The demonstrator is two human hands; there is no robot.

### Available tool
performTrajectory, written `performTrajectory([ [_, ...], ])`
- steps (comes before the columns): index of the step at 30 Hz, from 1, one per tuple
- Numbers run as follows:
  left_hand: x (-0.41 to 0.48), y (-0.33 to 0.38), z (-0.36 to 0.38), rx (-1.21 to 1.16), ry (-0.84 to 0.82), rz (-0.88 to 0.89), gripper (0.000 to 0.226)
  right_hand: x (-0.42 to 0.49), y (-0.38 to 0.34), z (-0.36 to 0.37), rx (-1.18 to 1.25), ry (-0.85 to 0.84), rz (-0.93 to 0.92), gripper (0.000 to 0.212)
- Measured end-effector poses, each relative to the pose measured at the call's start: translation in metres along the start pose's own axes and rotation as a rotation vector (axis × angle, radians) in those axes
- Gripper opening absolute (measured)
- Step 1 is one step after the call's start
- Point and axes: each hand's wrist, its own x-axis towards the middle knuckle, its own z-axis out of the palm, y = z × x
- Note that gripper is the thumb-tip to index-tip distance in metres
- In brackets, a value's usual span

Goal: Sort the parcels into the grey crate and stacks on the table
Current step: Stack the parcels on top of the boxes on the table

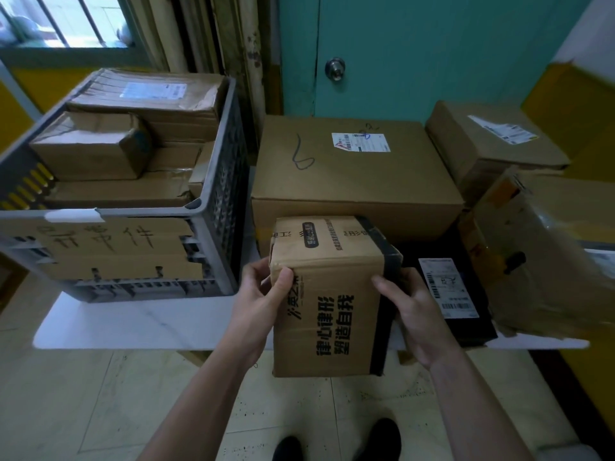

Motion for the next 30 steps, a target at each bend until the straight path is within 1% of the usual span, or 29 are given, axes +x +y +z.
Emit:
performTrajectory([
  [3,-0.001,0.001,-0.001,0.003,-0.02,0.01,0.059,-0.004,0.0,0.004,-0.006,0.003,0.002,0.067],
  [5,-0.002,0.001,-0.001,0.008,-0.016,0.006,0.058,-0.005,-0.001,0.007,-0.03,0.039,0.003,0.073],
  [8,-0.003,0.0,-0.002,0.038,-0.003,-0.015,0.063,-0.008,-0.002,0.013,-0.06,0.111,0.001,0.061],
  [10,-0.004,0.002,-0.001,0.057,0.006,-0.023,0.065,-0.009,-0.004,0.016,-0.086,0.13,-0.005,0.055],
  [13,-0.003,0.008,0.001,0.107,0.023,-0.04,0.063,-0.009,-0.006,0.018,-0.129,0.156,-0.017,0.053],
  [16,-0.001,0.008,0.001,0.148,0.024,-0.075,0.06,-0.009,-0.003,0.019,-0.165,0.186,-0.034,0.046],
  [20,-0.002,0.006,0.0,0.188,0.037,-0.094,0.06,-0.012,-0.001,0.022,-0.19,0.186,-0.032,0.044],
  [23,-0.003,0.007,-0.001,0.184,0.042,-0.114,0.061,-0.013,0.0,0.023,-0.196,0.182,-0.017,0.038],
  [27,-0.006,0.008,-0.003,0.169,0.049,-0.122,0.057,-0.016,0.0,0.027,-0.205,0.178,-0.001,0.031],
  [30,-0.008,0.009,-0.004,0.159,0.052,-0.13,0.052,-0.018,0.0,0.028,-0.209,0.172,0.012,0.033],
])
